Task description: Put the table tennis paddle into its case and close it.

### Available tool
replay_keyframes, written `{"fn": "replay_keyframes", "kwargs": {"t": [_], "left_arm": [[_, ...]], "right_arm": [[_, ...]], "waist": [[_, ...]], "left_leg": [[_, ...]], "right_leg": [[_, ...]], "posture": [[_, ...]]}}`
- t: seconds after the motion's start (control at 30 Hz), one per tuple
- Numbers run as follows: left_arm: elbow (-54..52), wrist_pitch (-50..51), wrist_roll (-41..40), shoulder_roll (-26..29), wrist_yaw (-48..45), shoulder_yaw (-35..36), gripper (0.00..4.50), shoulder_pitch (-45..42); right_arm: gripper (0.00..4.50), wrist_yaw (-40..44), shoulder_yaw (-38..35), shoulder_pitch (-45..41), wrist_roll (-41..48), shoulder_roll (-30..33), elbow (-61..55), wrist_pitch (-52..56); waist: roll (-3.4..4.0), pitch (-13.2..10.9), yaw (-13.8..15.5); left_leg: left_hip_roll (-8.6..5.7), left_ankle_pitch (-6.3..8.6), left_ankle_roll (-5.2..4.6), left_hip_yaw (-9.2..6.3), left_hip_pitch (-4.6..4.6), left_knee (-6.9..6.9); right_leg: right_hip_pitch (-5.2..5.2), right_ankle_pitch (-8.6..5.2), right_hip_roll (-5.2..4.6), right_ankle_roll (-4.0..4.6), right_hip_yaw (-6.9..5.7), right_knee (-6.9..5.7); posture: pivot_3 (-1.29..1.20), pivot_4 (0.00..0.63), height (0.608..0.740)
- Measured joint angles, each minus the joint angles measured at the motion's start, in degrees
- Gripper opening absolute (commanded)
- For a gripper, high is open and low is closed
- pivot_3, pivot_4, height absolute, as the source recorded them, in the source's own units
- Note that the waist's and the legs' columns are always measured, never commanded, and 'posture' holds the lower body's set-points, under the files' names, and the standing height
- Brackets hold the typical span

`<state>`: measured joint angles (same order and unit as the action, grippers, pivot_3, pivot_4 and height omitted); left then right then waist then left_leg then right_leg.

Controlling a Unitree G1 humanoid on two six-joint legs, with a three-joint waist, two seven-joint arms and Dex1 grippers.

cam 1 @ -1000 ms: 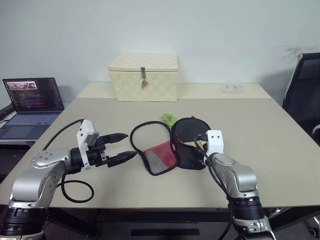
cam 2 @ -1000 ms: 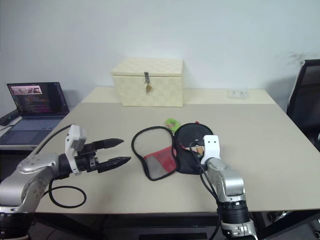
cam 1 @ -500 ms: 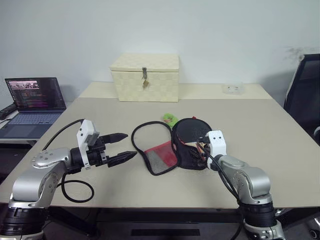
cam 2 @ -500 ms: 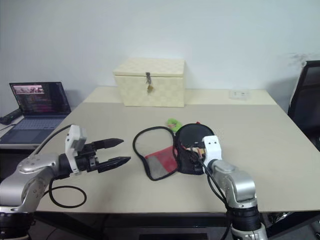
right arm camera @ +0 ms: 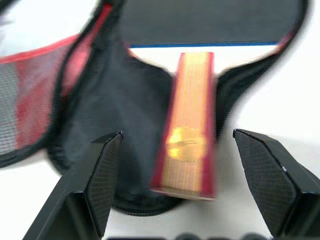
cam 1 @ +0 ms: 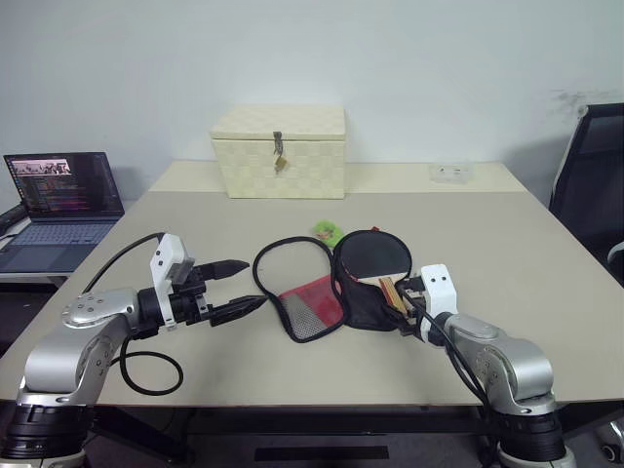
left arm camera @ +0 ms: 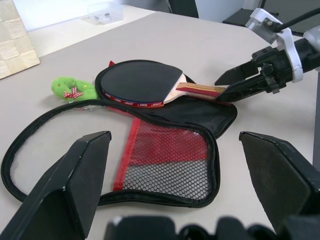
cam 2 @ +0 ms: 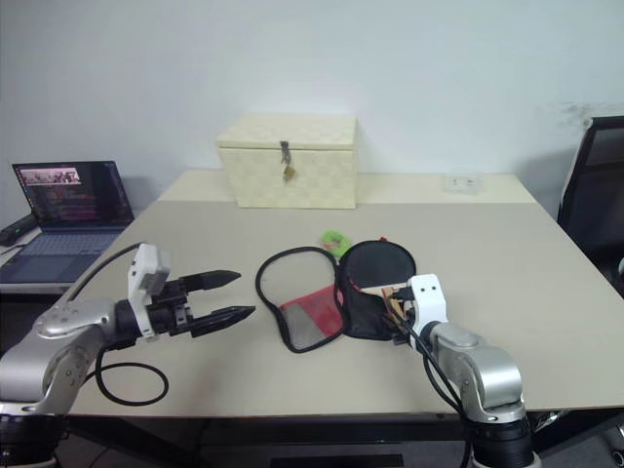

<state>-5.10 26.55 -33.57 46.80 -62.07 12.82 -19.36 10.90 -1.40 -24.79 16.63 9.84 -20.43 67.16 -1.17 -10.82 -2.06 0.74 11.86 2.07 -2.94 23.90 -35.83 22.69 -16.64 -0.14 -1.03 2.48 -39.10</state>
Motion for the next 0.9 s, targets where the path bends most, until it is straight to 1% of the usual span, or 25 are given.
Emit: {"fn": "replay_keyframes", "kwargs": {"t": [0.17, 0.37, 0.47, 0.5, 0.6, 0.7, 0.8, 0.9], "left_arm": [[0.30, -0.96, 0.26, 0.00, -0.48, 0.00, 4.50, 0.39], [0.51, -1.23, 0.77, 0.00, -0.94, 0.02, 4.50, 1.01], [0.81, -1.82, 1.03, 0.00, -0.81, 0.04, 4.50, 1.04], [1.10, -1.94, 1.14, 0.00, -0.47, 0.05, 4.50, 1.07], [2.47, -2.02, 2.44, -0.01, 1.07, 0.06, 4.50, 1.25], [5.44, -2.66, 5.02, -0.20, 3.07, -0.28, 4.50, 0.80], [10.42, -5.77, 9.37, -0.29, 5.09, -1.82, 3.88, 0.12], [15.53, -8.75, 13.47, -0.54, 6.65, -3.49, 2.83, -1.00]], "right_arm": [[3.86, -0.03, 3.09, 0.83, 0.40, -2.20, -0.19, 0.30], [3.86, 0.01, 3.51, 0.80, 0.39, -2.15, -0.19, 0.23], [3.86, 0.54, 3.55, 0.44, 0.41, -1.06, -0.19, 0.07], [3.86, 1.30, 3.43, 0.12, 0.51, -0.08, -0.19, -0.02], [3.86, 6.33, 1.63, -1.88, 3.07, 5.45, -0.53, -0.64], [3.86, 14.70, -1.02, -4.35, 8.19, 13.13, -2.70, -1.02], [3.89, 21.95, -4.32, -6.11, 13.38, 19.47, -5.17, -1.33], [3.89, 25.19, -5.51, -6.14, 16.34, 22.23, -5.91, -1.39]], "waist": [[0.00, 0.00, 0.01], [0.00, 0.00, 0.01], [0.00, 0.00, 0.02], [0.00, 0.00, 0.03], [0.00, 0.00, 0.07], [0.00, 0.00, 0.12], [0.01, -0.01, 0.12], [0.00, 0.00, 0.08]], "left_leg": [[-0.02, 0.00, 0.00, 0.00, 0.00, -0.01], [0.00, 0.00, 0.00, -0.02, 0.00, -0.01], [-0.01, 0.00, 0.00, -0.02, 0.00, -0.01], [-0.03, 0.00, 0.00, -0.01, 0.00, -0.02], [-0.05, 0.00, 0.00, -0.02, 0.00, -0.04], [-0.04, 0.00, -0.01, -0.05, 0.00, -0.03], [-0.02, 0.01, -0.02, -0.05, -0.01, -0.02], [-0.01, 0.01, -0.02, -0.04, 0.00, -0.04]], "right_leg": [[0.00, 0.00, 0.00, 0.00, 0.00, 0.00], [-0.01, 0.00, 0.00, 0.00, -0.02, 0.00], [-0.01, 0.00, 0.00, 0.00, -0.02, 0.00], [-0.01, 0.00, 0.00, 0.00, -0.02, 0.00], [-0.03, 0.00, 0.00, -0.01, -0.04, 0.01], [-0.04, 0.00, 0.00, -0.01, -0.08, 0.03], [-0.05, 0.00, 0.01, 0.00, -0.08, 0.05], [-0.05, 0.00, 0.00, 0.00, -0.06, 0.04]], "posture": [[0.00, 0.150, 0.740], [0.00, 0.150, 0.740], [0.00, 0.150, 0.740], [0.00, 0.150, 0.740], [0.00, 0.150, 0.740], [0.00, 0.150, 0.740], [0.00, 0.150, 0.740], [0.00, 0.150, 0.740]]}}
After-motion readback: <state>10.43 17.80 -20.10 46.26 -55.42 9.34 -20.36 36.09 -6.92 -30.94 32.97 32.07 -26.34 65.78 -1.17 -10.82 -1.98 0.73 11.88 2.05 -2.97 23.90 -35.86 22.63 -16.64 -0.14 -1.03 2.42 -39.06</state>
